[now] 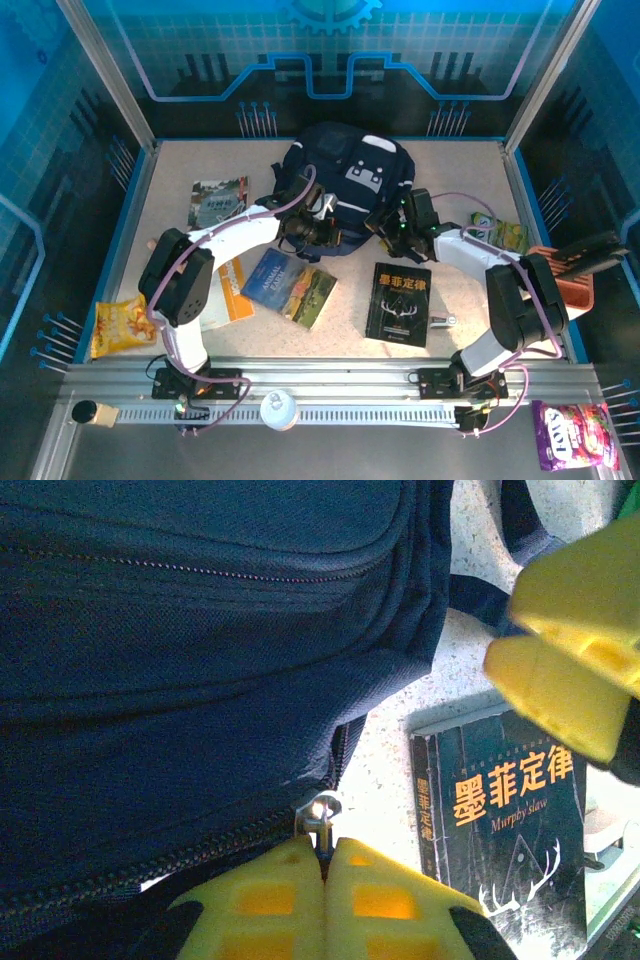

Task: Pack the student bag
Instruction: Unzip the student bag at the center of the table.

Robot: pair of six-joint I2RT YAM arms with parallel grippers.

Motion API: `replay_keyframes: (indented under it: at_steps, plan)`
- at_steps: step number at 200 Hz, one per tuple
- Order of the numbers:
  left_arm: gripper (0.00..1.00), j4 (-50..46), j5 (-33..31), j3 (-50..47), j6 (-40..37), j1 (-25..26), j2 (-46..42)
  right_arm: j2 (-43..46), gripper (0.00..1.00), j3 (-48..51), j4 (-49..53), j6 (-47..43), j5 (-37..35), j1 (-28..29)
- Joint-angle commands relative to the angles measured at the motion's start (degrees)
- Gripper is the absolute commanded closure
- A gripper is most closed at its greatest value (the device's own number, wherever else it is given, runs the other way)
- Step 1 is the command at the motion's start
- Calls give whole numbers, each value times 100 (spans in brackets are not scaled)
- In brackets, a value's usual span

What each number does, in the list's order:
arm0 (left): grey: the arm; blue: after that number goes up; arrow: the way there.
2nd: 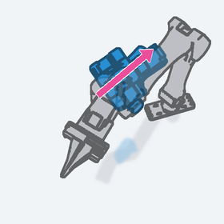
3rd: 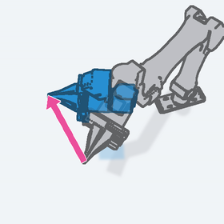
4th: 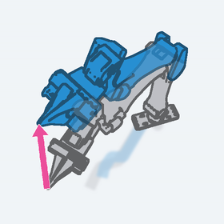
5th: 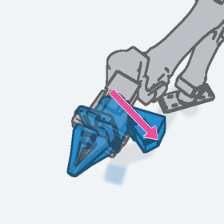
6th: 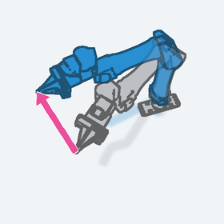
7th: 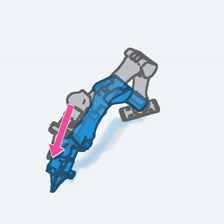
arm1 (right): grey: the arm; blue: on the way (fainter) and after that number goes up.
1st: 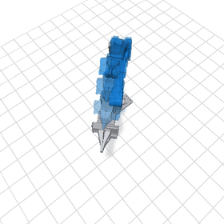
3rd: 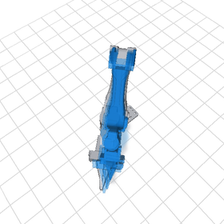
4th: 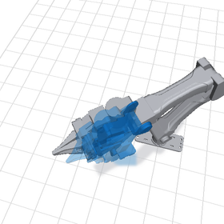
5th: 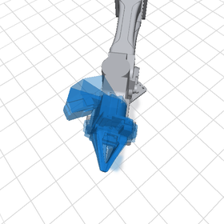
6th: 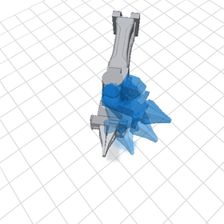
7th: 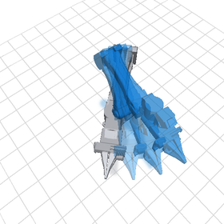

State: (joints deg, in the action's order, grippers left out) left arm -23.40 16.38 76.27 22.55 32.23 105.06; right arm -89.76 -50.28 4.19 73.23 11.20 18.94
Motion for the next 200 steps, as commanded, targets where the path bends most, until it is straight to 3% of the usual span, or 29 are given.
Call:
replay_keyframes:
  at_steps: [1,67,111,124,171,200]
  plan:
    - [100,-36,243,227,60,53,44,-211,36,19,-187,808,-67,136]
    - [100,-95,234,190,48,61,20,-1106,37,-442,-401,975,145,321]
    - [100,-121,208,169,45,60,-14,-1483,42,-593,-669,862,250,373]
    - [100,-121,194,152,31,56,-43,-1537,47,-603,-801,864,259,382]
    - [100,-333,-12,129,-202,40,-148,-1338,80,-702,-540,346,-204,365]
    - [100,-557,-273,62,-423,-86,-264,-1011,90,-615,-365,21,-457,209]
